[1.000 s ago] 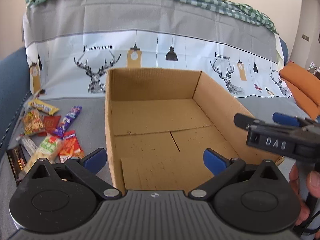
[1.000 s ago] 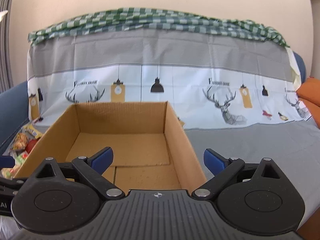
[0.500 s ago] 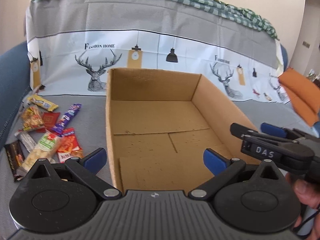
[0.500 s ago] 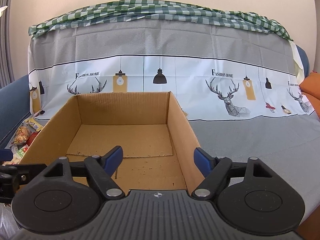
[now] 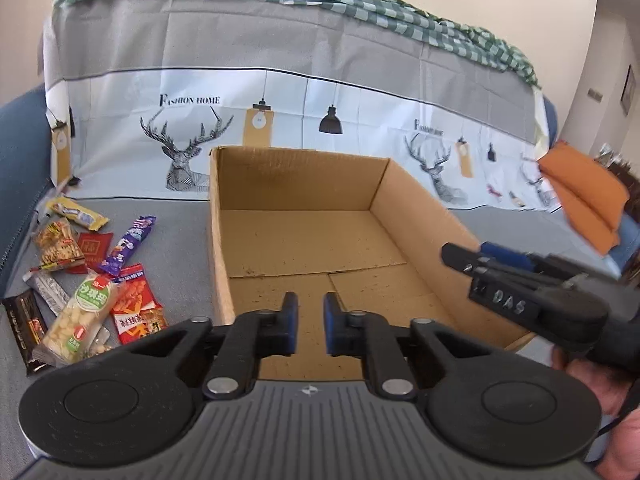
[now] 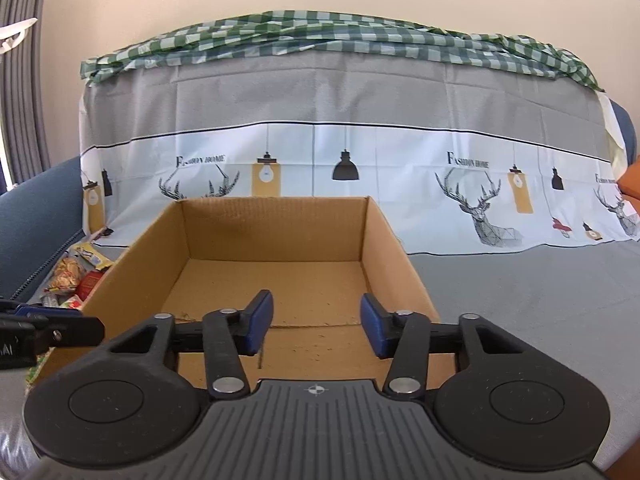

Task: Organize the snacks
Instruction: 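Move both tools from the cardboard box toward the snack pile, then grasp the round green-ringed grain bag with the right tool while the left grasps the white pastry pack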

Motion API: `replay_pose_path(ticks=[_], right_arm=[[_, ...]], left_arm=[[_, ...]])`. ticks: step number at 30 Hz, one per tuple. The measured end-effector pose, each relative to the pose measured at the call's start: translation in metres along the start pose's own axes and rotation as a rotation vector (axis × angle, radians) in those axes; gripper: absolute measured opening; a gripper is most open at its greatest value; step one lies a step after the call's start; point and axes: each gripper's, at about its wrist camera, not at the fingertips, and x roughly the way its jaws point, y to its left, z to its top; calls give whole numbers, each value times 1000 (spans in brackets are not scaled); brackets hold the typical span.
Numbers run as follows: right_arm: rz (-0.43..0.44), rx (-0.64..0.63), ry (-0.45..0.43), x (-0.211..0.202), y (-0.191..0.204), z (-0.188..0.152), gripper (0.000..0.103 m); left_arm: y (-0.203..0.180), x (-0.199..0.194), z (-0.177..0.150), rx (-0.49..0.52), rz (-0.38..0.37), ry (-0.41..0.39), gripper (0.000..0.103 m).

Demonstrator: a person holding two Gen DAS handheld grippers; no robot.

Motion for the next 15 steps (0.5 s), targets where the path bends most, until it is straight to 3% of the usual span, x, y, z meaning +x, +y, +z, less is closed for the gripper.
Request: replay_pose_path(ticks=[4, 8, 11, 15], right_arm=[[35, 6, -12, -3, 11, 2, 46], [85, -4, -30, -6, 34, 5, 46], [136, -31, -43, -9, 58, 6, 47], [230, -70, -39, -11, 97, 4, 48]], left_arm=[[13, -10, 25, 74, -39, -13, 11], [45, -13, 40, 159, 17, -65, 12], [90, -11, 34, 73, 67, -55, 12], [139, -5, 27, -73, 163, 41, 12]])
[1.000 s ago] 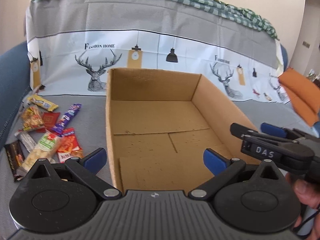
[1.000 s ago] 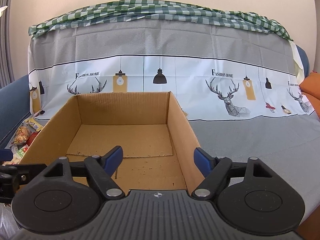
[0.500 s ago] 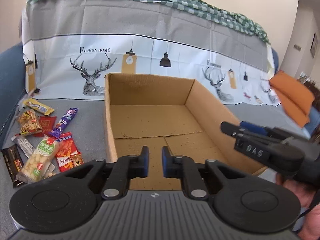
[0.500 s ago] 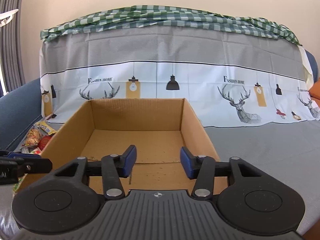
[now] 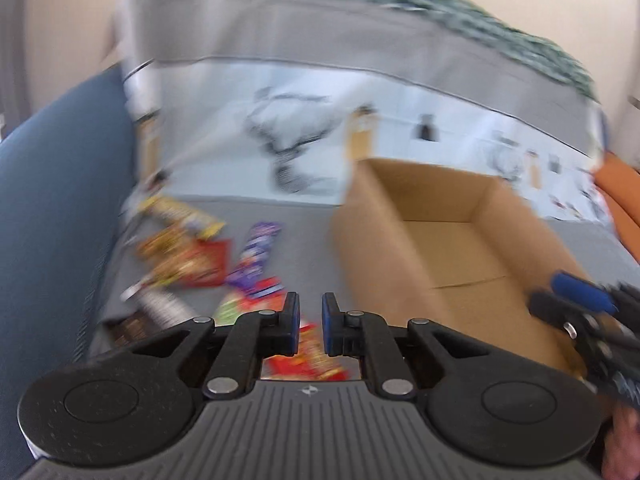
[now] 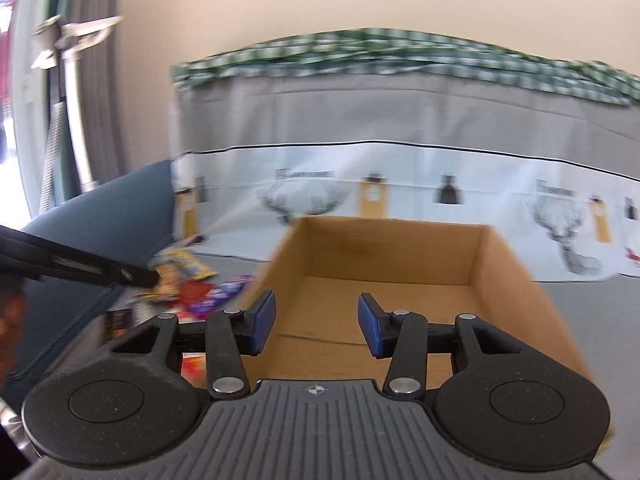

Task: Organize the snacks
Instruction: 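Grasp the round green-ringed grain bag with the right tool while the left grasps the white pastry pack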

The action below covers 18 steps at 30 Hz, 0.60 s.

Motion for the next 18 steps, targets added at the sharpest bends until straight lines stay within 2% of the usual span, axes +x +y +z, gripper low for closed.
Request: replay_pose_path(ticks=[2, 4, 5, 6, 12, 15, 18], right_arm=[[53, -21, 4, 3, 22, 1, 50], [102, -43, 2, 6, 45, 3, 54], [126, -51, 1, 6, 56, 4, 56], [145, -62, 3, 8, 67, 4, 59], [212, -106, 99, 35, 117, -8, 62], [223, -118, 168, 54, 131, -23, 62], [192, -148, 225, 71, 140, -38, 69]], left_arm=[[20, 1, 2, -74, -7, 7, 15], [34, 0, 1, -114, -18, 7, 27], [38, 0, 0, -116, -9, 9, 41], [41, -1, 0, -114, 10, 10, 45], [68, 3, -6, -126, 81, 8, 45], [80, 8, -11, -143, 94, 17, 44], [85, 19, -15, -144, 72, 40, 43]])
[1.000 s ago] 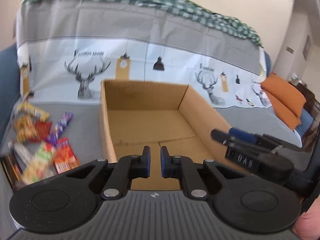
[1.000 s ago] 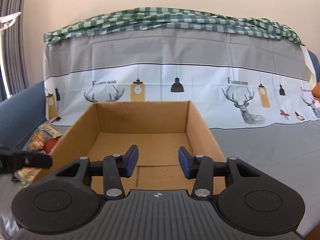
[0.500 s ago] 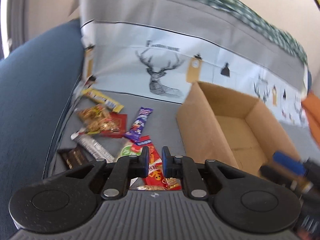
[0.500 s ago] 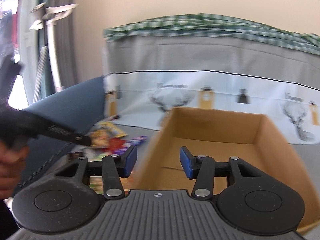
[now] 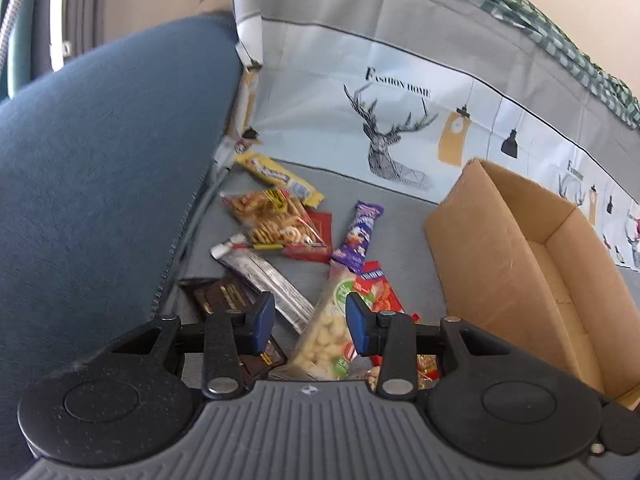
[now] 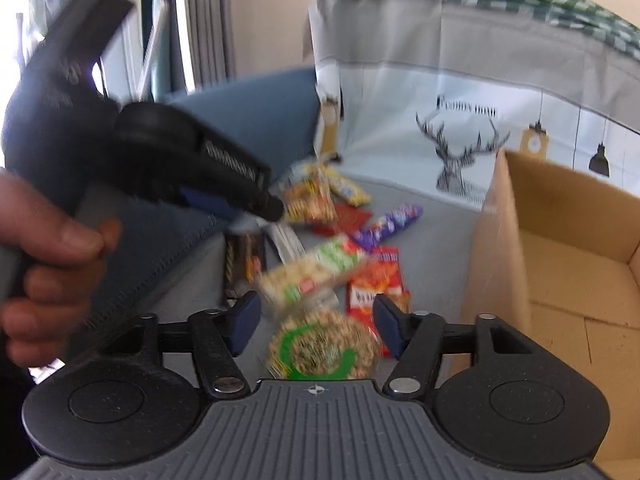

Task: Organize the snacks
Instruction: 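Grasp the round green-ringed grain bag with the right tool while the left grasps the white pastry pack, then lift the grain bag with the right tool while the left lifts the pastry pack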

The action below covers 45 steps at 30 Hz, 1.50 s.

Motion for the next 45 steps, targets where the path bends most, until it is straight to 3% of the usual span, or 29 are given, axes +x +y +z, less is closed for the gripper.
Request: replay_pose_path(ticks=[7, 10, 14, 27, 31, 34, 36, 38, 41, 45], right_arm=[[-17, 37, 88, 38, -6, -14, 88], [-22, 29, 113, 46, -3, -17, 91], [-18, 27, 139, 55, -5, -22, 91], [21, 60, 197, 75, -13, -31, 93], [23, 64, 190, 75, -16, -30, 88], [18, 64, 178, 73, -18, -30, 84], [26, 63, 174, 72, -19, -30, 83], [30, 59, 167, 70, -19, -28, 82], [34, 56, 147, 65, -19, -29, 81], [45, 52, 132, 59, -17, -26, 81]], left_arm=[[-1, 24, -3, 3, -15, 31, 46], [-3, 33, -3, 6, -10, 62, 57], [-7, 40, -8, 42, -4, 77, 65], [-20, 55, -16, 131, 13, 119, 67], [-20, 60, -17, 137, 26, 134, 67], [-23, 63, -19, 159, 38, 147, 65], [-24, 63, -20, 172, 41, 152, 49], [-24, 61, -19, 175, 37, 147, 41], [-20, 54, -17, 167, 44, 123, 40], [-2, 36, -12, 63, 52, 94, 40]])
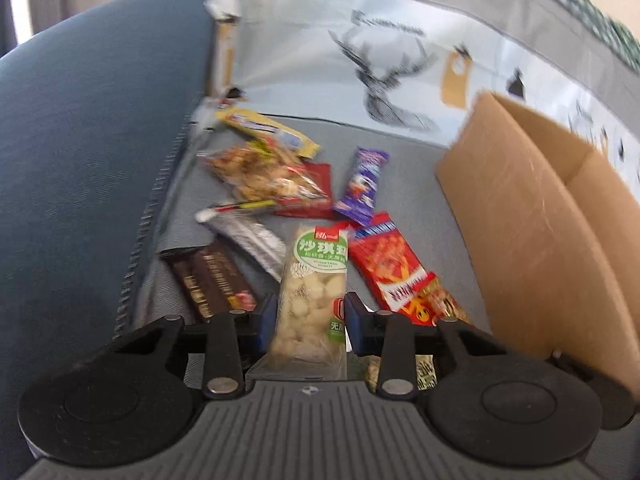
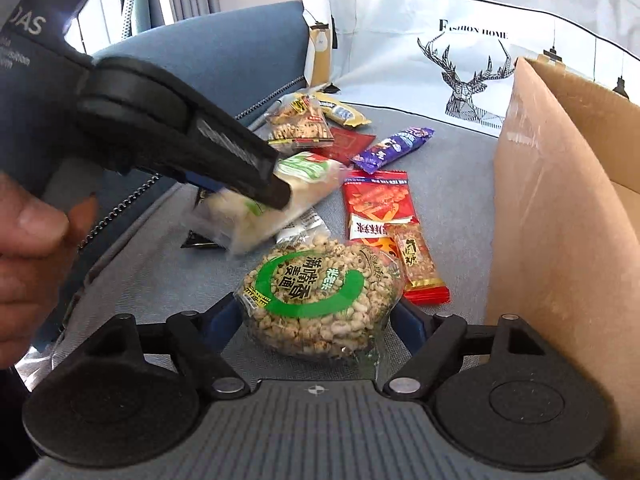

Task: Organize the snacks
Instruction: 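Lift the grain bag with the right tool while the left lifts the pastry pack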

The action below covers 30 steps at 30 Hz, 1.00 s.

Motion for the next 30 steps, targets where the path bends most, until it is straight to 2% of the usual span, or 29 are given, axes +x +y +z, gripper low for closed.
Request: replay_pose_path(ticks=[4, 6, 18, 30], right_arm=[[19, -1, 12, -4, -1, 1, 81], [26, -5, 26, -3, -1, 2, 81], [37, 28, 52, 3, -1, -2, 85], [23, 9, 60, 10, 1, -5, 87]], left_arm=[[22, -10, -4, -139, -20, 49, 40], [26, -6, -6, -167, -35, 86, 40], [10, 6, -6, -65, 9, 121, 45], [9, 11, -6, -53, 17, 136, 45]])
